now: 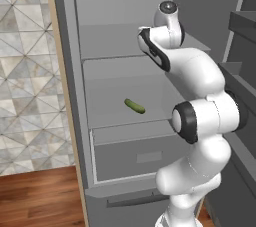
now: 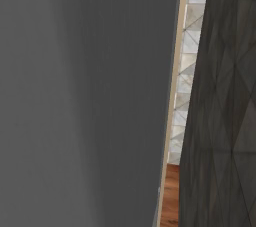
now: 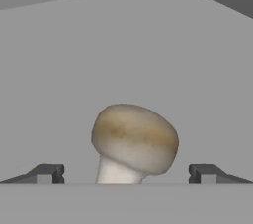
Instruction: Place the cold items (mushroom and cucumber) from the fridge in one tupperware on the dining counter. Place the warm items (kebab skewer and hot dog) in the stove area in another tupperware.
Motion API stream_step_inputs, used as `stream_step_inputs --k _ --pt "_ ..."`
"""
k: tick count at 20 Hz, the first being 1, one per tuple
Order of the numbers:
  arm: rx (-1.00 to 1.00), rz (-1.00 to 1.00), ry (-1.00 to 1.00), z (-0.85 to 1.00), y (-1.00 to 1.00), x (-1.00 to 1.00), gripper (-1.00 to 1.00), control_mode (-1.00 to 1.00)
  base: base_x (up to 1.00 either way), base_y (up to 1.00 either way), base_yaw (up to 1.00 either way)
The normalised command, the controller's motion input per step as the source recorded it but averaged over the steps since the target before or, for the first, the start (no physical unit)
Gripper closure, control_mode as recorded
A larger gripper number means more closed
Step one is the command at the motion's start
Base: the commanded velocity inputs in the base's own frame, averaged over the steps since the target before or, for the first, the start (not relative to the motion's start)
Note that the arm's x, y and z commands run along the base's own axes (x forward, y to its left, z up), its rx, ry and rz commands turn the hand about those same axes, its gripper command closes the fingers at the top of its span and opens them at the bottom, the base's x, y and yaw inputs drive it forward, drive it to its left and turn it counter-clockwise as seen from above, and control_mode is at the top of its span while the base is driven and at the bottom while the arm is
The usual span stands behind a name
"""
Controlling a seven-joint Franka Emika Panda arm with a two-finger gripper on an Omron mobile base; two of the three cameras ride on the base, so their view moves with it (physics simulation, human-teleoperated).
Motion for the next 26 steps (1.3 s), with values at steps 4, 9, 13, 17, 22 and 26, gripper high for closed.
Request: stream_step_inputs --k 4,9,13,17,22,26 --pt "0.00 0.00 0.00 0.00 0.01 0.14 -1.00 -1.00 0.00 0.00 0.00" --pt "0.00 0.00 0.00 -0.06 0.00 0.00 1.00 -1.00 0.00 0.00 0.00" --pt "0.00 0.00 0.00 -0.11 0.00 0.00 1.00 -1.00 0.00 0.00 0.00" --pt "0.00 0.00 0.08 -0.27 0.00 -0.04 1.00 -1.00 0.00 0.00 0.00" --pt "0.00 0.06 -0.01 -0.04 0.01 -0.57 1.00 -1.00 0.00 0.00 0.00" --pt "0.00 0.11 -0.01 -0.20 0.00 -0.76 1.00 -1.00 0.00 0.00 0.00"
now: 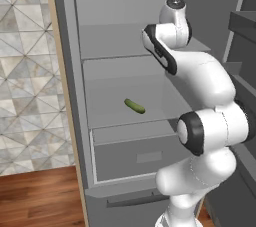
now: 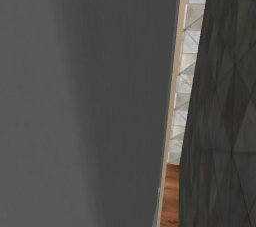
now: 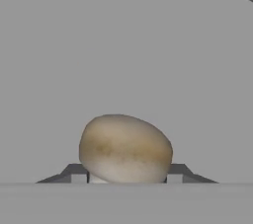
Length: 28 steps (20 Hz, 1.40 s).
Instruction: Place the cold items (mushroom and cucumber) from the fridge in one tupperware on the dining counter. Place the warm items (kebab skewer and hot dog) in the stove area in another tupperware.
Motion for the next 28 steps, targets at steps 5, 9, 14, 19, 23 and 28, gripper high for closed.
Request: stream_step_inputs --k 5,9,14,19,23,28 --pt "-0.10 0.10 -0.12 -0.19 0.24 -0.72 1.00 -1.00 0.00 0.00 0.00" --pt "-0.08 0.00 0.00 0.00 0.40 -0.58 1.00 -1.00 0.00 0.00 0.00" --pt "0.00 0.00 -0.02 0.00 0.02 -0.79 1.00 -1.00 0.00 0.00 0.00" --pt "0.00 -0.01 -0.07 0.01 0.04 -1.00 1.00 -1.00 0.00 0.00 0.00" --pt "0.00 -0.12 0.00 0.00 0.15 -1.00 1.00 -1.00 0.00 0.00 0.00" --pt "0.00 -0.18 0.00 0.00 0.10 -1.00 1.00 -1.00 0.00 0.00 0.00"
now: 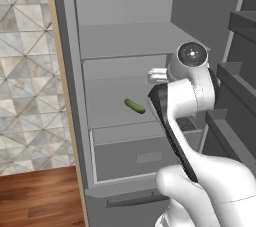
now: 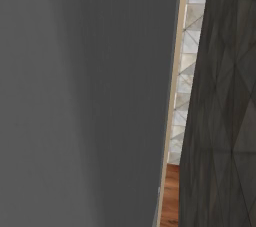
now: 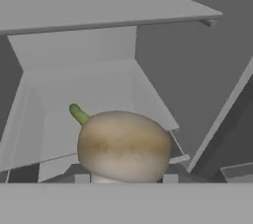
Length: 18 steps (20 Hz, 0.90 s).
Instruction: Place the cold items (mushroom and cucumber) from the fridge in one tupperware on the dining counter. Place the warm items (kebab skewer and hot dog) in the stove area in another tupperware.
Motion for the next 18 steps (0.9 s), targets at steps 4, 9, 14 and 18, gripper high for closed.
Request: stream_step_inputs --k 4,9,14,18 --pt "0.00 -0.12 0.11 0.00 0.00 -0.92 1.00 -1.00 0.00 0.00 0.00" --pt "0.00 -0.01 0.33 0.00 0.00 -0.46 1.00 -1.00 0.00 0.00 0.00" --pt "-0.03 0.00 0.31 -0.26 0.00 -0.16 1.00 -1.00 0.00 0.00 0.00" --pt "0.00 0.00 0.03 -0.44 0.00 -0.39 1.00 -1.00 0.00 0.00 0.00"
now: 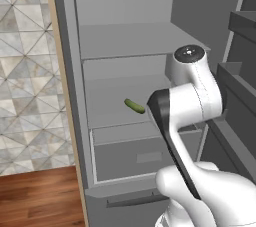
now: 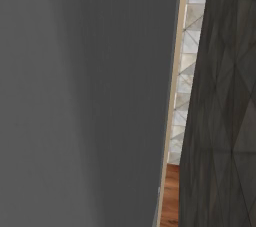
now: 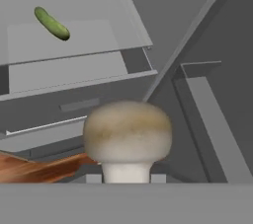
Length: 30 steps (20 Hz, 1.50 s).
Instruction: Place the cold items (mushroom and cucumber) from the fridge in one tupperware on the dining counter. Place the warm items (kebab skewer and hot dog) in the stove area in another tupperware.
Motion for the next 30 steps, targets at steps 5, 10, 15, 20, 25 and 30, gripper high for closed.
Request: stream_step_inputs --k 5,10,15,20,25,30 --pt "0.07 0.00 -0.02 -0.32 -0.19 -0.47 1.00 -1.00 0.00 0.00 0.00" --pt "0.00 0.00 0.00 -0.07 0.00 -0.02 1.00 -1.00 0.00 0.00 0.00" --pt "0.00 0.00 0.00 -0.01 0.00 0.00 1.00 -1.00 0.00 0.00 0.00" --pt "0.00 0.00 0.00 -0.01 0.04 0.00 1.00 1.00 -0.02 0.05 0.00" --pt "0.00 0.00 0.00 0.00 0.00 0.00 1.00 1.00 -0.50 0.61 0.00" --pt "0.00 0.00 0.00 0.00 0.00 0.00 1.00 1.00 -0.45 0.85 0.11"
